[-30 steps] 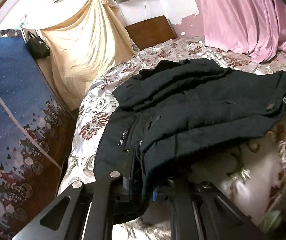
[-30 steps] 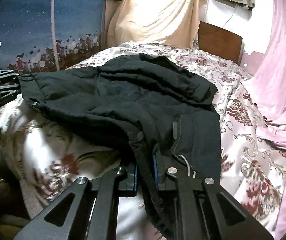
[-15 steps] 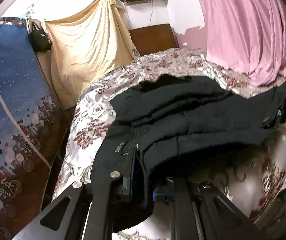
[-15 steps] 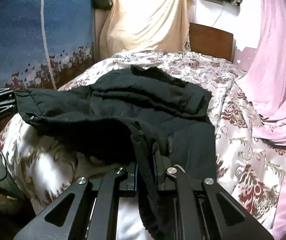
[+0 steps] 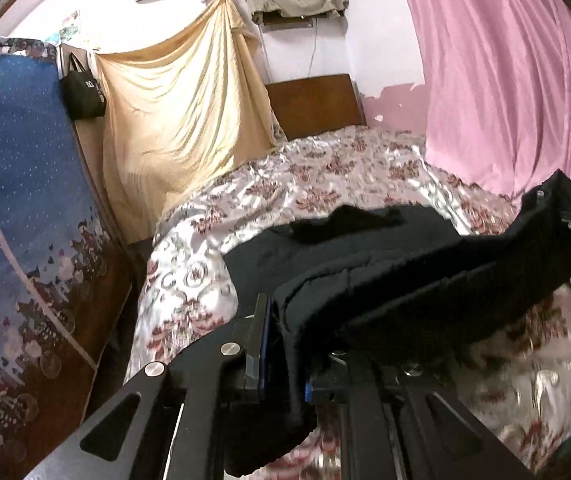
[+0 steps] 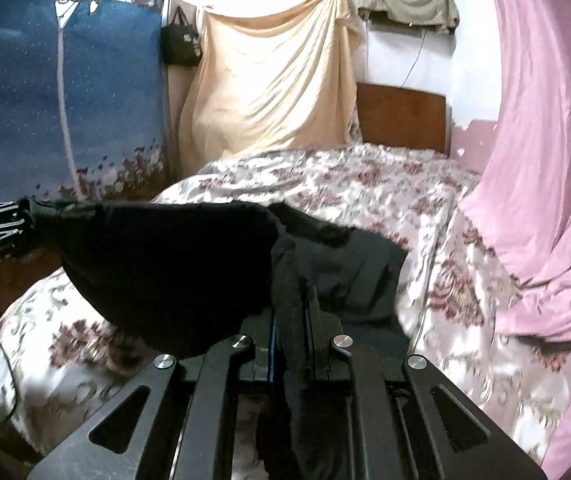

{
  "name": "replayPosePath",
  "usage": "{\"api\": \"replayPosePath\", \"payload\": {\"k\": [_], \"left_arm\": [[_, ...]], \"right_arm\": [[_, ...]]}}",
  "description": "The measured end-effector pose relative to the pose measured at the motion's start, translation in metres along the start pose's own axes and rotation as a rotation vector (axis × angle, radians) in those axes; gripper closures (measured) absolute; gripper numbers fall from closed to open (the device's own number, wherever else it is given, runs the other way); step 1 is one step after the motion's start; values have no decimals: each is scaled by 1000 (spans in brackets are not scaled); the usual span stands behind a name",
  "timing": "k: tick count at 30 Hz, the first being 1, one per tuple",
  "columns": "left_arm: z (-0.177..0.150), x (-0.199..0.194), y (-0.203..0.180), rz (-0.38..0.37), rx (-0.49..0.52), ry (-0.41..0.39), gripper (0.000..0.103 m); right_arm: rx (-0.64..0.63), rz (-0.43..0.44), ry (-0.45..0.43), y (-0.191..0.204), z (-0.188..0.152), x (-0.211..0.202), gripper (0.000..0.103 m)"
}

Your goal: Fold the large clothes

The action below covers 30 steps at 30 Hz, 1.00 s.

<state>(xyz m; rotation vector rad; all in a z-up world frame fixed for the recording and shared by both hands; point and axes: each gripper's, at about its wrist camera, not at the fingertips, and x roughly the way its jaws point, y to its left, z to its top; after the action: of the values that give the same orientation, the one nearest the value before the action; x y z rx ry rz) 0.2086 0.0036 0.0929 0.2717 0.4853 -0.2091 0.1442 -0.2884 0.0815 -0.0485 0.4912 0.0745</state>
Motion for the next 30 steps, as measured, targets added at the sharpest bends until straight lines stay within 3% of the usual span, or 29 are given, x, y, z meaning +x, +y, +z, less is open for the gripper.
{"api": "replayPosePath", "payload": {"k": [7,15,23,30], "left_arm": [[29,49,10,-4,-55,-38,91],[66,125,22,6,-53,-32,91],[104,221,40,6,-59,32,92],[140,292,32,16,2,68,92]], "right_arm": [[0,-46,-53,0,23,29,94],[-41,-84,-62,-13,64,93,94],[-76,-118,-40,-28,121,192,94],[-62,-142,27,-50,154,276,94]]}}
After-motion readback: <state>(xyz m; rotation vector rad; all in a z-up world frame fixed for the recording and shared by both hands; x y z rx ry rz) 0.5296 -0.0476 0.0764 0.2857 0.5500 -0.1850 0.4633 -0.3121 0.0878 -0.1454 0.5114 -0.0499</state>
